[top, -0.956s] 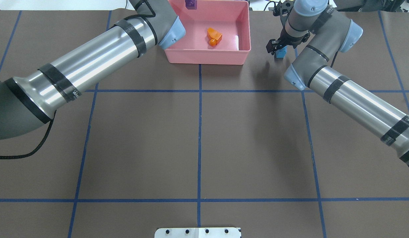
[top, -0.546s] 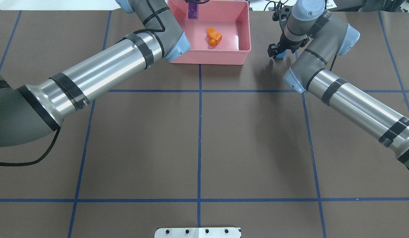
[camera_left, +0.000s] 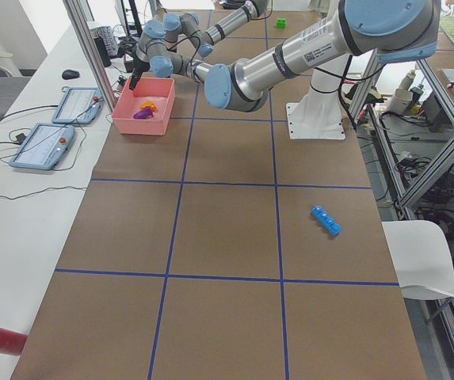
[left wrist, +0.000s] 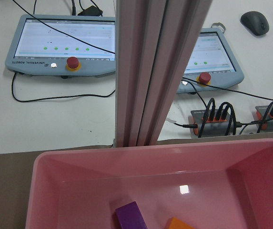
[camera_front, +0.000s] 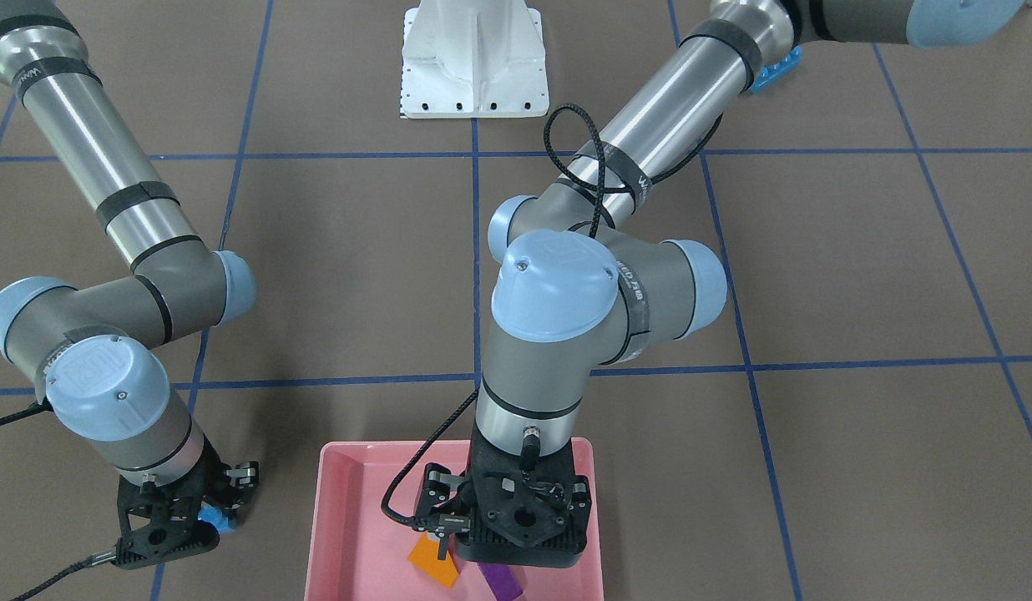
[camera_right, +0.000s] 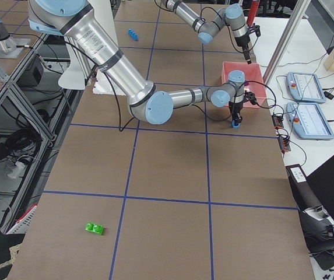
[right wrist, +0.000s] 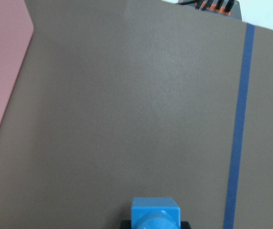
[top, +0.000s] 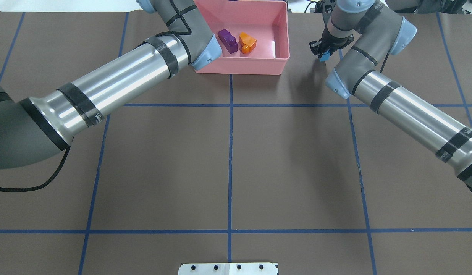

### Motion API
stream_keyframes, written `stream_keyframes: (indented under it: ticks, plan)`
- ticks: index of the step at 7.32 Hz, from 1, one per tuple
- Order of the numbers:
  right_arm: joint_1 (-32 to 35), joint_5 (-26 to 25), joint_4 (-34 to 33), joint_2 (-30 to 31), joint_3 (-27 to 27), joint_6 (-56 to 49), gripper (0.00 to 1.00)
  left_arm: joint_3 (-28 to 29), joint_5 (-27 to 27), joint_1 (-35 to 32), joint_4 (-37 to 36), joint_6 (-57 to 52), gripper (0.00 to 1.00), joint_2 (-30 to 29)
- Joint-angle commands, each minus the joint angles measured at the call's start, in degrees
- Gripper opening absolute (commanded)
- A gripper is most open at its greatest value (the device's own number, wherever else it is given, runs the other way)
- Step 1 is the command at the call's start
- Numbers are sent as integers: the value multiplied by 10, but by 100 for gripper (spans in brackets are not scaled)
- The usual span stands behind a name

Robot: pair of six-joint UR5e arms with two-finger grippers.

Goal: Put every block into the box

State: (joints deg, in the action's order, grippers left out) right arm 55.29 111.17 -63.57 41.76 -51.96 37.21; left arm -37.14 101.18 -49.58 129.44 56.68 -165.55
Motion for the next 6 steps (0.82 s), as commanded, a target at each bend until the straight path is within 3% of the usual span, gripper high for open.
stream_keyframes:
  ticks: [1, 2, 3, 6]
  plan:
    - [21, 21, -3, -23, -3, 8, 0, -40, 14, -6, -20, 0, 100, 7]
    - [31, 42, -4, -43, -5, 34, 0, -96, 54, -12, -123, -9, 100, 25]
    - [34, 45, -5, -64, -5, 72, 0, -212, 93, -24, -244, -56, 100, 80]
    - [29, 34, -7, -119, 10, 130, 0, -572, 97, -37, -447, -265, 100, 351]
